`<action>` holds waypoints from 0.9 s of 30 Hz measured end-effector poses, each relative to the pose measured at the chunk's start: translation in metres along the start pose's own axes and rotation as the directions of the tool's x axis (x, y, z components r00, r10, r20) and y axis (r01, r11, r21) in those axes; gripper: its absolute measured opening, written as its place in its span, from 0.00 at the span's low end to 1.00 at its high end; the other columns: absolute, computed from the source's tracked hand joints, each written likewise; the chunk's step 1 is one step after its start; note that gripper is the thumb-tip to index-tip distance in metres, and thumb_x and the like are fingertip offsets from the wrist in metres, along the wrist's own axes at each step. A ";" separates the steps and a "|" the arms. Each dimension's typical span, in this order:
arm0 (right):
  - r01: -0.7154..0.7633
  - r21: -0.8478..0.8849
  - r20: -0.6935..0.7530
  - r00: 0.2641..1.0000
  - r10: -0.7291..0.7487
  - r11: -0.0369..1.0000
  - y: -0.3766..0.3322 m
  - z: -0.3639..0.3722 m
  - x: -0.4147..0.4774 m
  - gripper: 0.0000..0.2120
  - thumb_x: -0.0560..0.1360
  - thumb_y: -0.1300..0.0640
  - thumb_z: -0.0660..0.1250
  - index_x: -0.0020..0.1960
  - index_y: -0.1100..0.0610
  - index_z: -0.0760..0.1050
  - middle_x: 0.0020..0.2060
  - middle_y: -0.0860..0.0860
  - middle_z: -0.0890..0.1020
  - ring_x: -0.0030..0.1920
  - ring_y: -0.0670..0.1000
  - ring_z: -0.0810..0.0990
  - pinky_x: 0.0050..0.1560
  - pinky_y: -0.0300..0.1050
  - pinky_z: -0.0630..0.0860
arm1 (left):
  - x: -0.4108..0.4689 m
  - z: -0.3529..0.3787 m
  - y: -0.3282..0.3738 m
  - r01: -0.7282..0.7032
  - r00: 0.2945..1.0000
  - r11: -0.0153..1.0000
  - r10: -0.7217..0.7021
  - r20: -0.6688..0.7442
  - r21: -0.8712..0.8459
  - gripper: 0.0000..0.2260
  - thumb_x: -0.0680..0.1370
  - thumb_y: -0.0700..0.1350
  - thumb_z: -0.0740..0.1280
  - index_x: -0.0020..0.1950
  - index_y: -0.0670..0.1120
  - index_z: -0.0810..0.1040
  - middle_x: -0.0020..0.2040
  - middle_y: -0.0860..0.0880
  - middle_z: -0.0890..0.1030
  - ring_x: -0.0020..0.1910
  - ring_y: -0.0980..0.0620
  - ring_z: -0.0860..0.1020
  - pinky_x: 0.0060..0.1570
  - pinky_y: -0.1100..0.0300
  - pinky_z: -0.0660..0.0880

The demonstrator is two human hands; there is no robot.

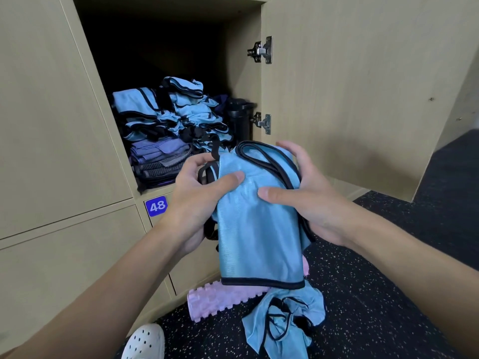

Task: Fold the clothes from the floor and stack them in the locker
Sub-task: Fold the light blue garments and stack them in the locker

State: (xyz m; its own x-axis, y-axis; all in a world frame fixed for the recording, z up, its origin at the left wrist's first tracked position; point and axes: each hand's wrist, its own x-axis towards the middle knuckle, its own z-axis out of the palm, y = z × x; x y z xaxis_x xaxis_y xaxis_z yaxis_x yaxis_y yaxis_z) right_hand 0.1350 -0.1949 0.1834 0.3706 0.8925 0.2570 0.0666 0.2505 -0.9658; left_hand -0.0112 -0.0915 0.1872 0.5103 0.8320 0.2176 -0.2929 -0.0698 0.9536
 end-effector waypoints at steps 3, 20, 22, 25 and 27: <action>0.081 -0.001 -0.058 0.995 -0.081 0.997 -0.001 0.001 0.001 0.41 0.71 0.69 0.74 0.73 0.39 0.61 0.57 0.44 0.81 0.54 0.46 0.84 0.50 0.41 0.81 | -0.001 -0.002 -0.003 -0.018 0.999 0.998 0.015 0.046 0.057 0.36 0.70 0.41 0.78 0.72 0.57 0.64 0.57 0.56 0.83 0.53 0.54 0.84 0.53 0.49 0.82; -0.067 0.047 0.067 0.996 0.064 0.997 -0.013 -0.007 -0.001 0.27 0.68 0.65 0.75 0.63 0.47 0.77 0.53 0.51 0.85 0.53 0.54 0.85 0.52 0.49 0.82 | -0.003 -0.018 0.002 -0.191 0.931 0.830 -0.016 0.365 0.524 0.33 0.64 0.39 0.83 0.63 0.54 0.73 0.56 0.52 0.81 0.50 0.59 0.82 0.49 0.62 0.80; -0.106 0.025 0.133 0.986 0.102 0.994 -0.016 -0.007 -0.004 0.32 0.64 0.65 0.76 0.65 0.46 0.75 0.54 0.52 0.85 0.54 0.53 0.85 0.54 0.49 0.82 | -0.004 -0.015 0.004 -0.201 0.941 0.813 0.005 0.339 0.547 0.26 0.66 0.37 0.81 0.58 0.51 0.75 0.50 0.52 0.82 0.43 0.61 0.81 0.41 0.66 0.78; -0.082 -0.088 0.179 0.979 0.097 0.993 -0.019 -0.009 -0.006 0.42 0.65 0.70 0.77 0.71 0.43 0.68 0.60 0.50 0.82 0.57 0.49 0.83 0.58 0.45 0.80 | -0.002 -0.014 0.006 -0.234 0.948 0.799 0.060 0.314 0.554 0.18 0.67 0.36 0.79 0.52 0.49 0.80 0.44 0.54 0.83 0.39 0.60 0.81 0.39 0.65 0.77; -0.022 -0.271 0.206 0.975 0.081 0.962 -0.018 -0.009 -0.008 0.50 0.65 0.66 0.80 0.74 0.36 0.59 0.66 0.42 0.74 0.61 0.41 0.79 0.62 0.40 0.76 | -0.001 -0.015 0.009 -0.232 0.953 0.804 0.075 0.294 0.548 0.15 0.67 0.36 0.79 0.49 0.49 0.82 0.43 0.54 0.84 0.39 0.59 0.81 0.40 0.64 0.78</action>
State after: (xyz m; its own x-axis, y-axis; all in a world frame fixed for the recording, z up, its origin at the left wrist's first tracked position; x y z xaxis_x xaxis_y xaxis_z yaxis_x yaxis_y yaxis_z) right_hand 0.1393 -0.2104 0.1987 0.1757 0.9679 0.1795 0.3065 0.1195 -0.9443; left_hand -0.0261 -0.0848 0.1923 0.7021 0.6258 0.3397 0.0895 -0.5508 0.8298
